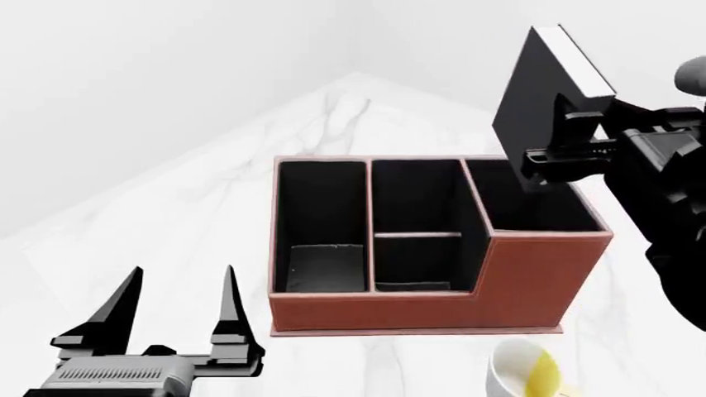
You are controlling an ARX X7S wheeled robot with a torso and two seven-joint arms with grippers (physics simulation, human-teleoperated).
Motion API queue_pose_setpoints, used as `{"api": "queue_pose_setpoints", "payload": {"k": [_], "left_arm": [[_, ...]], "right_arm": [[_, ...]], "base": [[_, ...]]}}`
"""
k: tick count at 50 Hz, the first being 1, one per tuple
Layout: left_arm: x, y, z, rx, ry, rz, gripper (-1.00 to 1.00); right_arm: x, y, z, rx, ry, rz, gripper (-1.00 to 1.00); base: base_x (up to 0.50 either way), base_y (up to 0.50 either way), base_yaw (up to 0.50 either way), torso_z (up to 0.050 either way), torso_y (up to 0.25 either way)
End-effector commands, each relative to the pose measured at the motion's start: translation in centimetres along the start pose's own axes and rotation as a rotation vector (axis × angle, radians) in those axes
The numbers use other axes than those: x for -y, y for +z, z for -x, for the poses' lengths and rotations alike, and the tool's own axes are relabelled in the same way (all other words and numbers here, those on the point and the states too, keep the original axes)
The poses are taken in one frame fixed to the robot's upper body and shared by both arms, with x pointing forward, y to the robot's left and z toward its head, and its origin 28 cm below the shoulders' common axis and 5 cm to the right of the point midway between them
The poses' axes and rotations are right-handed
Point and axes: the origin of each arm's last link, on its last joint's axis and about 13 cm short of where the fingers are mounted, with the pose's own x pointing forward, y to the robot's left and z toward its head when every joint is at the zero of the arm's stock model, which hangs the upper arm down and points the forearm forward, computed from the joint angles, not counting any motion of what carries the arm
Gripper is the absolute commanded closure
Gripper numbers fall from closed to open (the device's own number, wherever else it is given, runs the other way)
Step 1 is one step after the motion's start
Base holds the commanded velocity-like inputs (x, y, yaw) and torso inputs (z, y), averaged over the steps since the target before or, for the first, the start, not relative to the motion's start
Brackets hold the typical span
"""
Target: Pick up the book and place it in the right compartment of the caddy.
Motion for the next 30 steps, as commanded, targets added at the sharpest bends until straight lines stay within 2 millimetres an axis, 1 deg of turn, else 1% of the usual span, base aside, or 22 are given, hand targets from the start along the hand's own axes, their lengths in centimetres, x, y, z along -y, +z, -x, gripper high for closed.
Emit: {"api": "queue_pose_setpoints", "payload": {"k": [1,6,8,10,17,20,30], "left_arm": [[0.0,0.0,0.0,-0.002,-0.001,0.0,-1.0],[0.0,-0.1,0.0,-0.002,-0.001,0.0,-1.0],[0.0,-0.1,0.0,-0.002,0.0,0.0,-1.0],[0.0,0.0,0.0,-0.002,0.001,0.0,-1.0],[0.0,0.0,0.0,-0.002,-0.001,0.0,-1.0],[0.0,-0.1,0.0,-0.003,-0.001,0.0,-1.0],[0.1,-0.1,0.0,-0.004,-0.003,0.0,-1.0]], "right_arm": [[0.5,-0.5,-1.4,-0.013,-0.069,0.033,1.0],[0.4,-0.4,-1.9,-0.046,-0.065,0.032,1.0],[0.4,-0.8,-1.9,-0.054,-0.062,0.032,1.0],[0.4,-0.4,-2.1,-0.057,-0.06,0.036,1.0],[0.6,-1.1,-2.4,-0.067,-0.07,0.047,1.0],[0.7,-0.7,-2.7,-0.071,-0.073,0.051,1.0],[1.2,-1.3,-4.0,-0.087,-0.115,0.063,1.0]], "base": [[0.0,0.0,0.0,0.0,0.0],[0.0,0.0,0.0,0.0,0.002],[0.0,0.0,0.0,0.0,0.0],[0.0,0.0,0.0,0.008,0.0],[0.0,0.0,0.0,0.0,0.001],[0.0,0.0,0.0,0.0,0.003],[0.0,0.0,0.0,0.0,0.001]]}}
